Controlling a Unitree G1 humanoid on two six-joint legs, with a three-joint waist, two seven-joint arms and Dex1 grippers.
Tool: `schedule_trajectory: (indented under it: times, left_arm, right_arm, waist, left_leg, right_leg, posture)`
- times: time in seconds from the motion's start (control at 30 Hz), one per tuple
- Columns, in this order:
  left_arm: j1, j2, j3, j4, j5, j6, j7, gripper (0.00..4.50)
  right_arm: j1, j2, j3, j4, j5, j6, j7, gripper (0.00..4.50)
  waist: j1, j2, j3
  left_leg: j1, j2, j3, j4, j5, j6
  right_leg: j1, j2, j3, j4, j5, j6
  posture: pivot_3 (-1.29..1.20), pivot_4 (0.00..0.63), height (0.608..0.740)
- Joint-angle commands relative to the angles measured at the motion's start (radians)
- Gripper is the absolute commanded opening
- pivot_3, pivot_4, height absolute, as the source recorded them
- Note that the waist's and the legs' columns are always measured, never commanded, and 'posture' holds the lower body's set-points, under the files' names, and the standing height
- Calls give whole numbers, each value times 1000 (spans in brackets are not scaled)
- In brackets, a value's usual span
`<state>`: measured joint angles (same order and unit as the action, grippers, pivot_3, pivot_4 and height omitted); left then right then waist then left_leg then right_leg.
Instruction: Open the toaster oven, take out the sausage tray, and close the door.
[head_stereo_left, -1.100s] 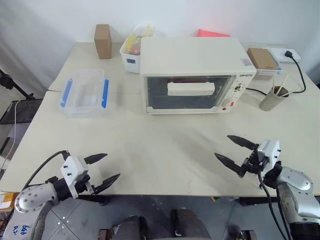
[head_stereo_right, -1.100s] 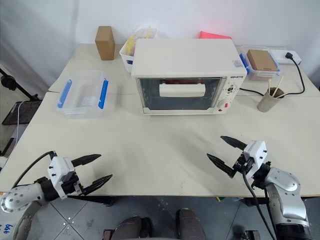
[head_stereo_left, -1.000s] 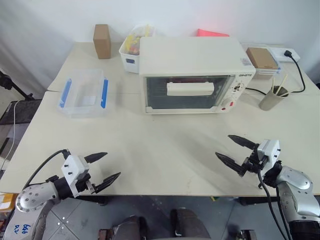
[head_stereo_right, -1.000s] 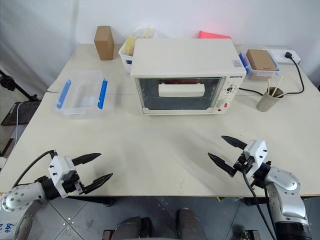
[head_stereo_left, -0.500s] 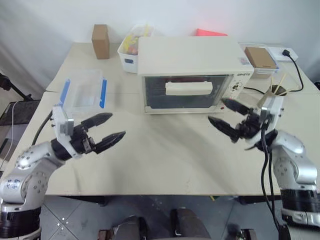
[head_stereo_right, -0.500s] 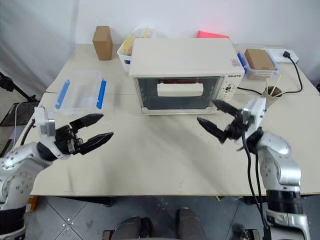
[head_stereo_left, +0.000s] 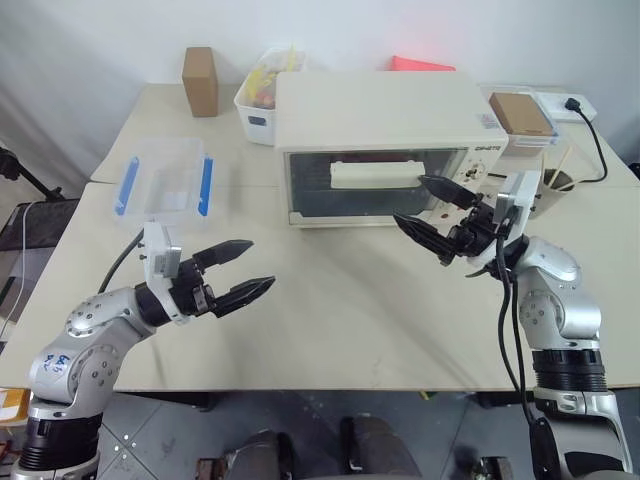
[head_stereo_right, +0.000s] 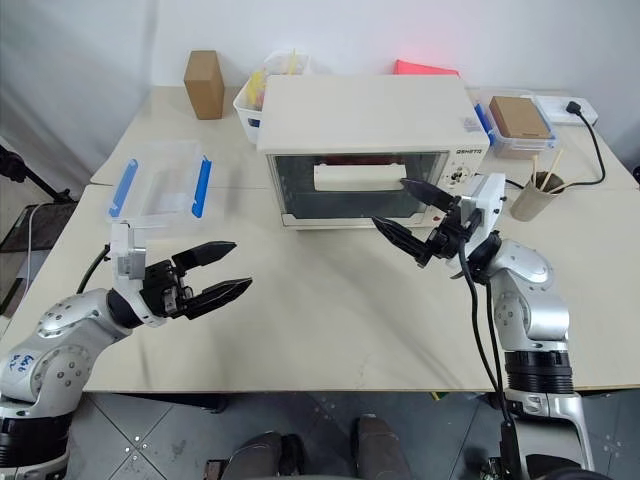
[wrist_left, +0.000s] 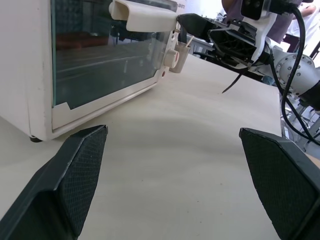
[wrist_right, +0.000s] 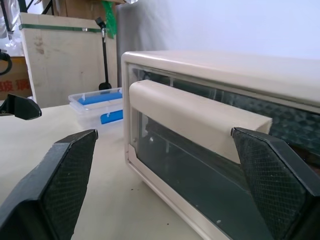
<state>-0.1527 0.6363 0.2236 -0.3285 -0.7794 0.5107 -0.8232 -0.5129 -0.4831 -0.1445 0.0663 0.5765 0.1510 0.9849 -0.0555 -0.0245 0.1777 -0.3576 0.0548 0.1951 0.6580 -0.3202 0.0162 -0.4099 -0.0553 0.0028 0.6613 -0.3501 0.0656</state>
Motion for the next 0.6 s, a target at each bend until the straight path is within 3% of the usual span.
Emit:
schedule_trajectory:
  times: [0.03,0.33,0.6]
  left_arm:
    - [-11,-3,5,-36,3,-20,-7,4478]
    - [-2,1,22,-25,7,-34,-12,4478]
    - [-5,-11,14,-29,4,-44,-15,4478]
  right_arm:
    - [-20,10,-7,-15,4,-30,18,4500]
    - [64,-29,-105,-19,46,-35,34,4500]
    - [45,-18,-80,64,-10,-67,38,4500]
  waist:
    - [-1,0,0]
    - [5,0,0]
    - [-3,1,0]
  left_leg:
    - [0,0,0,0,0,0]
    - [0,0,0,0,0,0]
    - [0,1,0,1,0,0]
  right_leg:
    - [0,0,0,0,0,0]
    - [0,0,0,0,0,0]
    - [0,1,0,0,0,0]
  posture:
    - [0,150,740]
    - [0,150,740]
    - [0,150,740]
